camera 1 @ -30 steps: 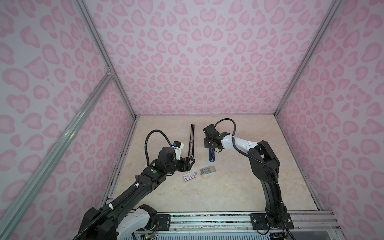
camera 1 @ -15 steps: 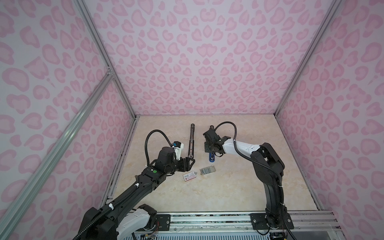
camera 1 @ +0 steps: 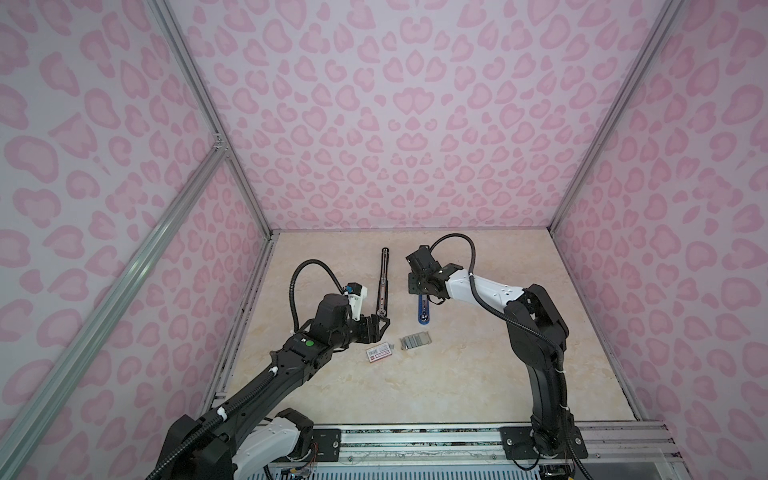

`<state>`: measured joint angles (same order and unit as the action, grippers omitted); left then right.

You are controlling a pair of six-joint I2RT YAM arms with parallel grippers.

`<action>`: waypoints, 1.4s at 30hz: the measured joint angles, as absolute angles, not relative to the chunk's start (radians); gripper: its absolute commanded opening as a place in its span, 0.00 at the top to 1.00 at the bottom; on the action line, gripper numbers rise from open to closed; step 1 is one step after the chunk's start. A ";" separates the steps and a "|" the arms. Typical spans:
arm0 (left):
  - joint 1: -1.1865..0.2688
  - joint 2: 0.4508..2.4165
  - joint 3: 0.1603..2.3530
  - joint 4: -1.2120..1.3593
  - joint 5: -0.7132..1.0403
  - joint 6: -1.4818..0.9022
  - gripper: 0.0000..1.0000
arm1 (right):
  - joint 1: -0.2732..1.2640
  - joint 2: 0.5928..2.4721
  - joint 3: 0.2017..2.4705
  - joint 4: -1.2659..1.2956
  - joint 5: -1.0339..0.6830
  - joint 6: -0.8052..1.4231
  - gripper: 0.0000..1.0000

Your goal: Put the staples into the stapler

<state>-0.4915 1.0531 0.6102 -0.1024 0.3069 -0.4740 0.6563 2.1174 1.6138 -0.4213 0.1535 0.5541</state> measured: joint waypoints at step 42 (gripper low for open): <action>-0.492 1.051 0.606 -0.102 0.307 -0.474 0.29 | 0.698 2.048 1.441 -0.395 0.117 0.584 0.71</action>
